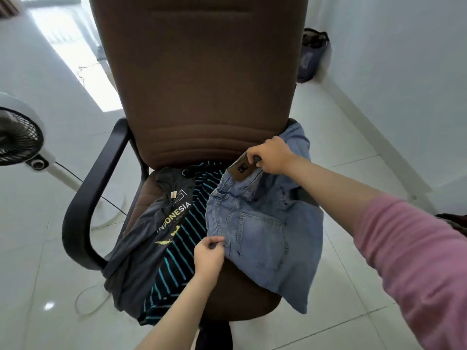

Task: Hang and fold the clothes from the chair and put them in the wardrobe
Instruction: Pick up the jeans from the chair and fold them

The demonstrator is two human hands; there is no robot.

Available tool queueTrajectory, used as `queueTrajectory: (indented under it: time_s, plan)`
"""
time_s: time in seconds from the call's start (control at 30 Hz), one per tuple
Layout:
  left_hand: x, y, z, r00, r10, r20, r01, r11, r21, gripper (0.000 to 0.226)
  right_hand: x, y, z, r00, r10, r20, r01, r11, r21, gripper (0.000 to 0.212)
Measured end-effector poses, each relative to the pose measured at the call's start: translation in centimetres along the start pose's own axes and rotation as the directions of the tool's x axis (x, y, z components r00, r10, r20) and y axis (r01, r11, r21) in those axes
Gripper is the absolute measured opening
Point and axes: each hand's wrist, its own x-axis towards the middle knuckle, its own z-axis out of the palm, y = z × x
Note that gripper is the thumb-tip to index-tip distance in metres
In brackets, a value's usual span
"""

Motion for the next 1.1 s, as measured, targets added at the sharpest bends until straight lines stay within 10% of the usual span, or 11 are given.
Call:
queueTrajectory:
  time_s: [0.3,0.47,0.83,1.1]
  plan:
    - [-12.2,16.8,0.9,0.856,0.512,0.077,-0.514,0.858,0.018,0.027,-13.6,1.3,-17.1,0.914,0.261,-0.312,-0.211,0.960,0.184,0.020]
    - [-19.0,23.5,2.7,0.723,0.667,0.178,-0.643,0.744,-0.181,0.028,-22.7,2.5,-23.1,0.715,0.370,-0.594,-0.182,0.918,0.353,0.017]
    - [-31.5,32.4,9.9,0.468,0.681,0.563,-0.666,0.691,-0.282,0.028,-36.3,0.2,-27.0,0.280,0.591,-0.757,-0.087,0.800,0.593,0.020]
    - [-35.8,32.3,12.5,0.230,0.700,0.676,-0.797,0.534,-0.282,0.026,-41.5,-4.7,-26.3,0.229,0.670,-0.706,0.094,0.706,0.701,0.016]
